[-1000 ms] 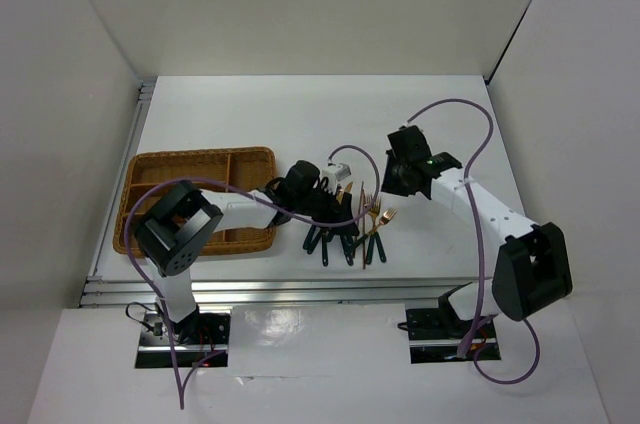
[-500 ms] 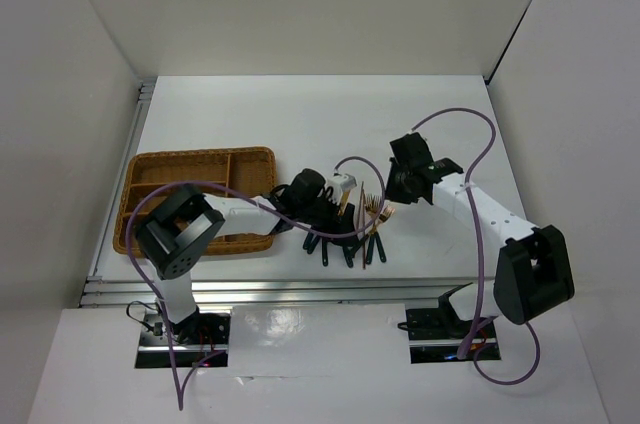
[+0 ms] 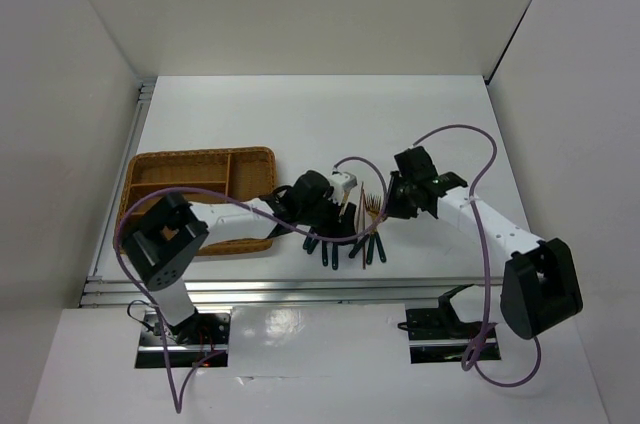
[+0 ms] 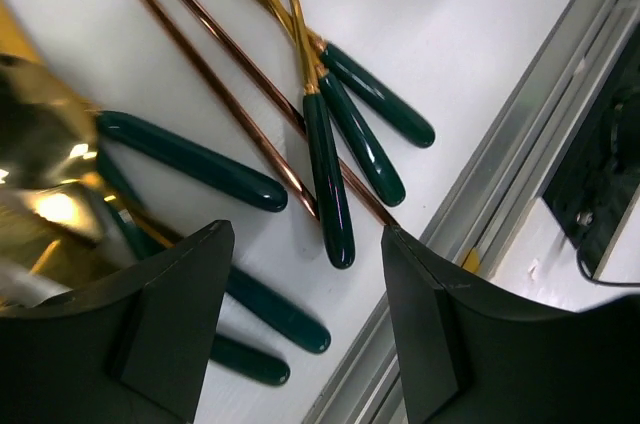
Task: Sort the eating utensils into containers
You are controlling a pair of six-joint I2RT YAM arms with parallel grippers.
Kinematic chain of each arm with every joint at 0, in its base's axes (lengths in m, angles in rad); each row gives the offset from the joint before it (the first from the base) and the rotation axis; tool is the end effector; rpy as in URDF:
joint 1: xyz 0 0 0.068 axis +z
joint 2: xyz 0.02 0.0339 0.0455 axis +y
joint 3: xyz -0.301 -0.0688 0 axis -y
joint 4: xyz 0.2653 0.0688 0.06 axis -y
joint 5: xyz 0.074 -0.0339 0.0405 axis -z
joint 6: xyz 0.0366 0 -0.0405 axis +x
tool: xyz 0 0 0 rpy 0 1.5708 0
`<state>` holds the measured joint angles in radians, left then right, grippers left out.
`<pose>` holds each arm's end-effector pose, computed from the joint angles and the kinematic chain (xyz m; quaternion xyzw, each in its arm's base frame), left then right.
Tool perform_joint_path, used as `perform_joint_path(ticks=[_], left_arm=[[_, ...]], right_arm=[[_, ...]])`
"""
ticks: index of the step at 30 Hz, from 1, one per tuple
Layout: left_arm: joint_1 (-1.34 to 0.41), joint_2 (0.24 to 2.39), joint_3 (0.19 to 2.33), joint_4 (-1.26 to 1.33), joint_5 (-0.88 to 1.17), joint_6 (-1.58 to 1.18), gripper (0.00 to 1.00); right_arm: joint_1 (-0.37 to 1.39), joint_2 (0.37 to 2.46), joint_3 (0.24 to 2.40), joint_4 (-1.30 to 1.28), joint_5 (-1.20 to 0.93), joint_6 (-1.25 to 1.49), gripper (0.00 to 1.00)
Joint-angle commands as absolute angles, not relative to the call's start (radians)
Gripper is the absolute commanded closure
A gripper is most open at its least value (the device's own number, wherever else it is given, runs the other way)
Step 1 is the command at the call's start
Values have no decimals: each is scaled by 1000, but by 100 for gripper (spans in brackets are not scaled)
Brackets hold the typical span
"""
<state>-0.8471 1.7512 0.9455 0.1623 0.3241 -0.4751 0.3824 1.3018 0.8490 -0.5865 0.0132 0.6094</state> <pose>0.2482 -0.2985 0.1946 0.2342 0.8541 -0.3849 0.2598 0.2422 0.0969 0.2462 0.1110 0.9585 0.1194 0.2340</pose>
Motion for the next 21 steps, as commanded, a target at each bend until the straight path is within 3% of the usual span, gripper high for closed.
perform_joint_path(ticks=[1, 9, 21], left_arm=[[-847, 1620, 960, 152, 217, -472, 25], [-821, 1493, 994, -12, 22, -505, 19], [-689, 1296, 839, -41, 3, -528, 17]], right_arm=[[387, 1241, 813, -522, -74, 652, 73], [474, 1245, 742, -459, -140, 742, 73], [583, 1399, 798, -526, -26, 856, 65]])
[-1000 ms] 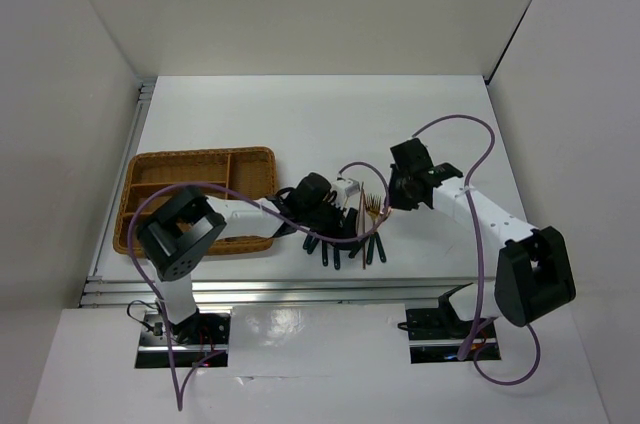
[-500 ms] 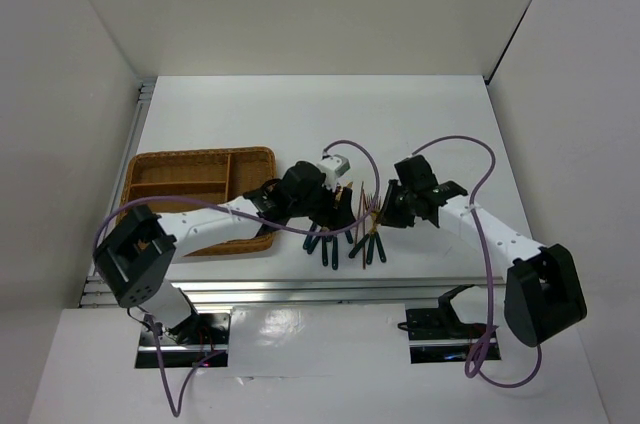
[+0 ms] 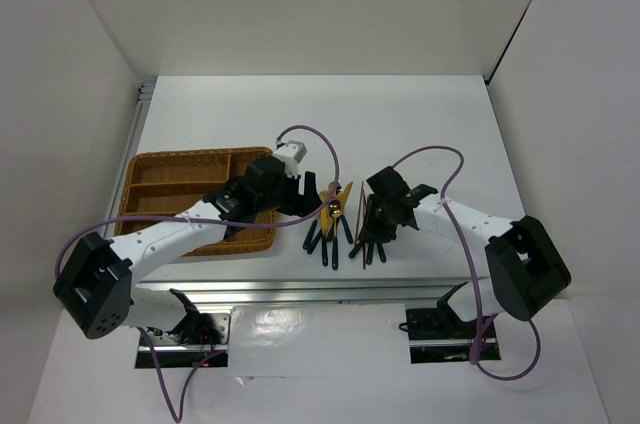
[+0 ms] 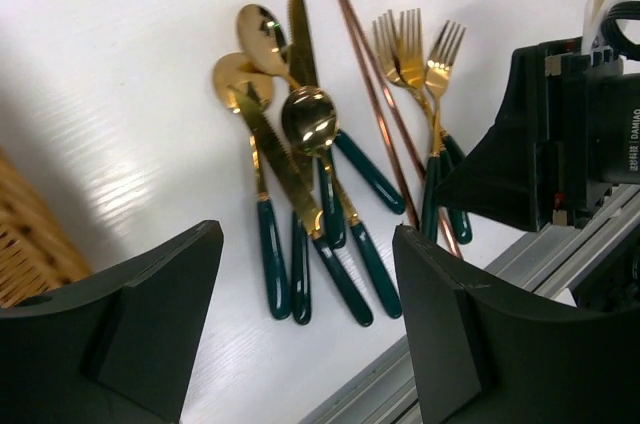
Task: Sort the eating utensils into containers
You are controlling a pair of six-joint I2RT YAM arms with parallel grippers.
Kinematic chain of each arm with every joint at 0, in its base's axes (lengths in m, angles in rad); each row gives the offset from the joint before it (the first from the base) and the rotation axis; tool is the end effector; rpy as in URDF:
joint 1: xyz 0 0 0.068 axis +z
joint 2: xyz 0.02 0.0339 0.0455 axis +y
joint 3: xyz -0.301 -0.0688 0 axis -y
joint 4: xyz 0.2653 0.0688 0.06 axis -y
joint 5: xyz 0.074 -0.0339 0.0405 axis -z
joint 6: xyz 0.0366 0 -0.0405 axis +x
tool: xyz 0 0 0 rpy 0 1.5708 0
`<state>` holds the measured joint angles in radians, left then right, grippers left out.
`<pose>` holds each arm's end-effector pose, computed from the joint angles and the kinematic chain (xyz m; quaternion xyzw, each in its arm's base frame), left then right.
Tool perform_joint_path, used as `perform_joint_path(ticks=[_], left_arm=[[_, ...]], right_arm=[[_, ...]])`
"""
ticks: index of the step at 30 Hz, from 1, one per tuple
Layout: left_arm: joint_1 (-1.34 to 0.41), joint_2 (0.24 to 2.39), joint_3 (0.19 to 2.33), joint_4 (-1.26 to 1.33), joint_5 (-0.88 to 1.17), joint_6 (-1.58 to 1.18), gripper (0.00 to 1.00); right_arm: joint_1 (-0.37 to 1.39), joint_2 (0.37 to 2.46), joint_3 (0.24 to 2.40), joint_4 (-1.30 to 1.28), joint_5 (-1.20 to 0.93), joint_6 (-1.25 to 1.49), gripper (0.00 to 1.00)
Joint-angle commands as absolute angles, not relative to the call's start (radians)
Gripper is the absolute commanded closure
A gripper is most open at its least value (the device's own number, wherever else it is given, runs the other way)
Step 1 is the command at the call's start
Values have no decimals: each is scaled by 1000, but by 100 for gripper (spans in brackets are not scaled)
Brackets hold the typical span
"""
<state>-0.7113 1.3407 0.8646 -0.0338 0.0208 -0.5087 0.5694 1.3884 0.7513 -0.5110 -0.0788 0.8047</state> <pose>0.2352 -0.2037 0.2843 0.0925 0.8576 -0.2972 0.4095 0.2171 0.1424 0.1992 0.1065 0.9712 0.1627 0.1376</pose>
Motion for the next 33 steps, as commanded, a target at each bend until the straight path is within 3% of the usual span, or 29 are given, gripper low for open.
perform_joint_path(ticks=[1, 18, 22, 28, 33], left_arm=[[-674, 1276, 839, -41, 12, -528, 17], [-618, 1221, 802, -41, 57, -528, 17], [-618, 1221, 802, -41, 67, -528, 17], [-618, 1241, 792, -12, 144, -528, 17], [-618, 1218, 698, 125, 329, -560, 17]], right_arm=[[592, 1414, 798, -526, -26, 856, 65], [611, 1513, 845, -526, 28, 887, 62], [611, 1532, 845, -526, 28, 887, 68], [611, 1532, 864, -526, 28, 868, 86], [611, 1497, 887, -561, 28, 868, 93]])
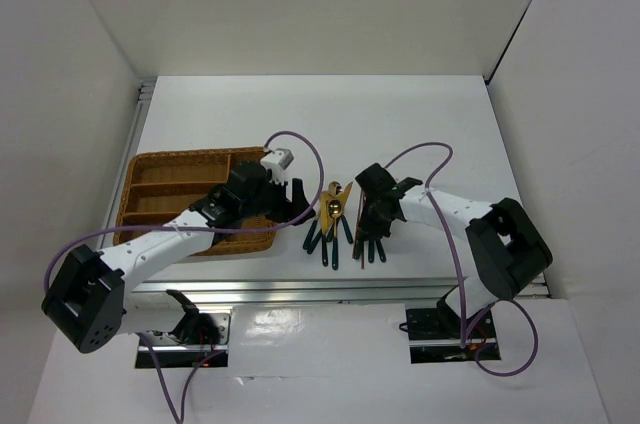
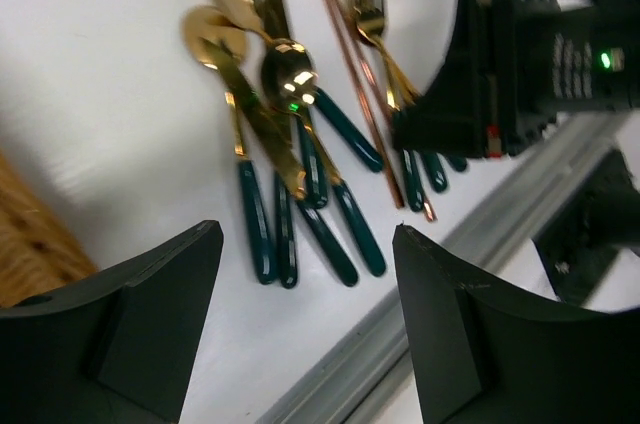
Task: Sort the eating utensils into containers
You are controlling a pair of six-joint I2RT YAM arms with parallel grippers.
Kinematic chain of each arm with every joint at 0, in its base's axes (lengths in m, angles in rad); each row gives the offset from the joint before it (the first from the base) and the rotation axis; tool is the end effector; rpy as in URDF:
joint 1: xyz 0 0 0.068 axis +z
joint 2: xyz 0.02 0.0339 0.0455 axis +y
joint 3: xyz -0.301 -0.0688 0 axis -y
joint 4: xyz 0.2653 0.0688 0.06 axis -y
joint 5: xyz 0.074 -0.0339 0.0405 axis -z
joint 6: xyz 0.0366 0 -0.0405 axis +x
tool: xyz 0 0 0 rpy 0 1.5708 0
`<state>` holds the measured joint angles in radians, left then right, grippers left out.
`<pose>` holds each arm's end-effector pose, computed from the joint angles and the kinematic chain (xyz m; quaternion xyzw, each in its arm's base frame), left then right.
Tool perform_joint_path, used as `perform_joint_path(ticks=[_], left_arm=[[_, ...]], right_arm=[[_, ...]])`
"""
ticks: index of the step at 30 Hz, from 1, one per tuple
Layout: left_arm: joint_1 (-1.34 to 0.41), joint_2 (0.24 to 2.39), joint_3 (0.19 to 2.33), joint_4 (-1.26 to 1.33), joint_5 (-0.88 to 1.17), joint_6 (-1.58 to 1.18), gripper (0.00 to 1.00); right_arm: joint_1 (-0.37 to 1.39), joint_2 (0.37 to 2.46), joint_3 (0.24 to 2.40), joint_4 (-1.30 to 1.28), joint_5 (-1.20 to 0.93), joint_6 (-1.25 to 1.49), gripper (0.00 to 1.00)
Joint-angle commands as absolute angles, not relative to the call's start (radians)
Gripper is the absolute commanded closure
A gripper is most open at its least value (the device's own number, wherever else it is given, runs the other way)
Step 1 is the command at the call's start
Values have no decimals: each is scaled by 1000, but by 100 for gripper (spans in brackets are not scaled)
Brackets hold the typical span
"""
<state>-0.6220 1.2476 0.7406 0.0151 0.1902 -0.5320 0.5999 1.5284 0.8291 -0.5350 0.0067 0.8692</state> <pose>0.2255 -0.1701 0.2706 0.0871 0.8511 -0.3472 0.3841 0.2357 0.1609 0.1850 0.1329 0.9769 0.1098 0.1265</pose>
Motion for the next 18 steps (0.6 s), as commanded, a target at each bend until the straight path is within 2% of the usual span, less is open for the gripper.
perform_joint_path(ticks=[1, 5, 8, 18], left_arm=[[-618, 1218, 660, 197, 362, -560, 17], [-618, 1197, 560, 380, 512, -620, 17], [-618, 1210, 526, 451, 544, -638, 17], [-647, 1417, 612, 552, 592, -692, 18]], right_arm=[[620, 1485, 905, -561, 40, 868, 93], [629, 1399, 946, -572, 49, 859, 93], [629, 1390, 997, -546, 61, 836, 93], [656, 1447, 1083, -460, 6, 773, 93]])
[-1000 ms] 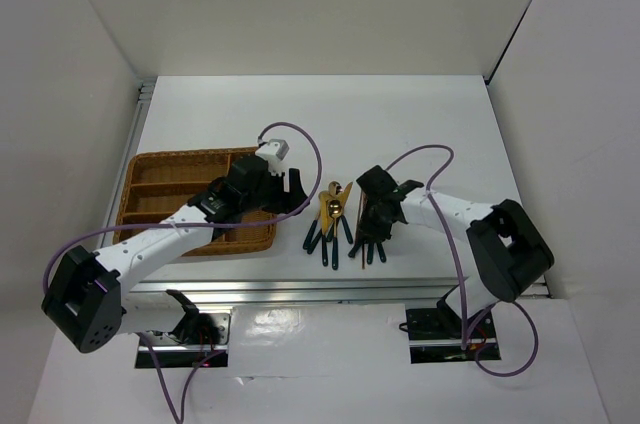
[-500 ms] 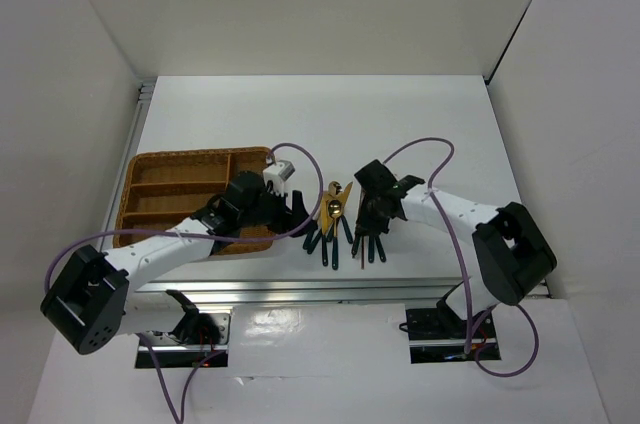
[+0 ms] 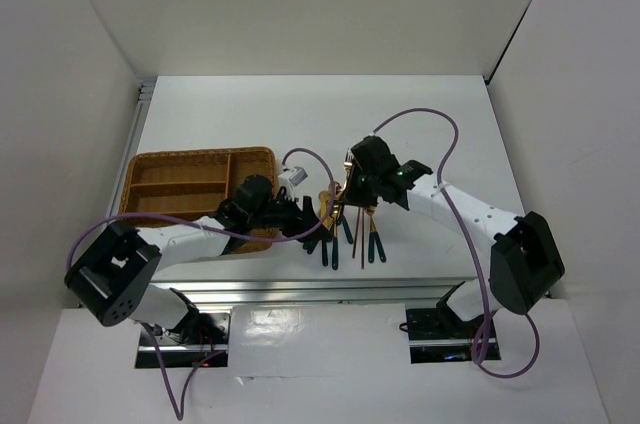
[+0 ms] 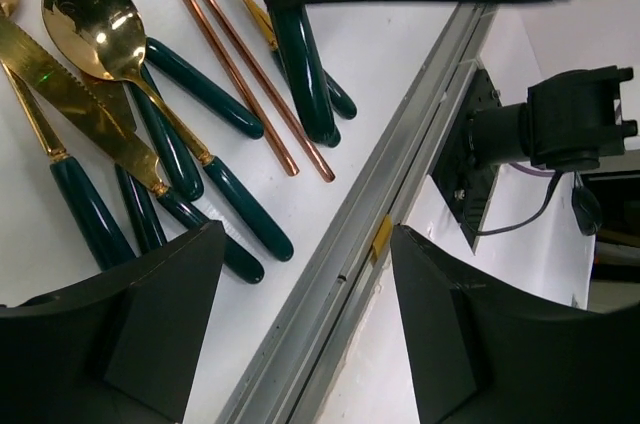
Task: Sort the eating utensils into containers
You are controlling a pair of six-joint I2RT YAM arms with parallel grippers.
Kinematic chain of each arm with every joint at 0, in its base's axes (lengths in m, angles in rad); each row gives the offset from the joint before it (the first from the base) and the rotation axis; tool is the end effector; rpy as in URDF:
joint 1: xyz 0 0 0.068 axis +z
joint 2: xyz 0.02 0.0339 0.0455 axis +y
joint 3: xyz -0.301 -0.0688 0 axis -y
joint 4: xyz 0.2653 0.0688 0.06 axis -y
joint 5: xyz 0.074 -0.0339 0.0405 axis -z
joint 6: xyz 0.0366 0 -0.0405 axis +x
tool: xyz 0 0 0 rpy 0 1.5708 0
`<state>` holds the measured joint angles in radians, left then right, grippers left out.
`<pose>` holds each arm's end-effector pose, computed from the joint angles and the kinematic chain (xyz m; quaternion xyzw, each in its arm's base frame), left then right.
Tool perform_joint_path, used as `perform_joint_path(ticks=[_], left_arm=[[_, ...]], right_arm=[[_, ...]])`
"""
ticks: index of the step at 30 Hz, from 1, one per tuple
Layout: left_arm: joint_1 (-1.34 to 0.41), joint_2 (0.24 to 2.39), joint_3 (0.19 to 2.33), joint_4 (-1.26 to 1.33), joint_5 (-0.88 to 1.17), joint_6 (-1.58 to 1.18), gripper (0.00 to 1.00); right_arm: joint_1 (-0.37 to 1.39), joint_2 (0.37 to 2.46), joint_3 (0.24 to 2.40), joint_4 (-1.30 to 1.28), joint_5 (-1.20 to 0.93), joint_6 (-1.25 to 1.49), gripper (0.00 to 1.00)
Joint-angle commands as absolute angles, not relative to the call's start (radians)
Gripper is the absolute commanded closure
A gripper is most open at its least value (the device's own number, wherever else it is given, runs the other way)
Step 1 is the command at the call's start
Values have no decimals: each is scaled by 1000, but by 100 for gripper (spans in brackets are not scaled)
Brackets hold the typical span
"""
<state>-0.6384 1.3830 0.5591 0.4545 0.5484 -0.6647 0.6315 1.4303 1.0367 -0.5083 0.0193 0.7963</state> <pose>0.2185 -0.1859 0.2173 0.1426 0.7961 -0.5076 0.2972 0.2542 0.1851 0.2784 0.0809 0.9411 0.2080 0.2540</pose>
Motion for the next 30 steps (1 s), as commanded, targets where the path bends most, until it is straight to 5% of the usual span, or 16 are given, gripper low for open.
perform_joint_path(ticks=[1, 16, 24, 30], left_arm=[[-647, 1430, 623, 552, 583, -692, 19], [-667, 1531, 727, 500, 496, -692, 29], [-676, 1531, 746, 456, 451, -692, 66], [-676, 1531, 746, 434, 426, -701, 73]], right_arm=[[657, 1456, 1092, -448, 6, 773, 93], [696, 1437, 1071, -362, -67, 773, 93], [696, 1437, 1071, -353, -80, 764, 93], [696, 1437, 1062, -374, -68, 764, 85]])
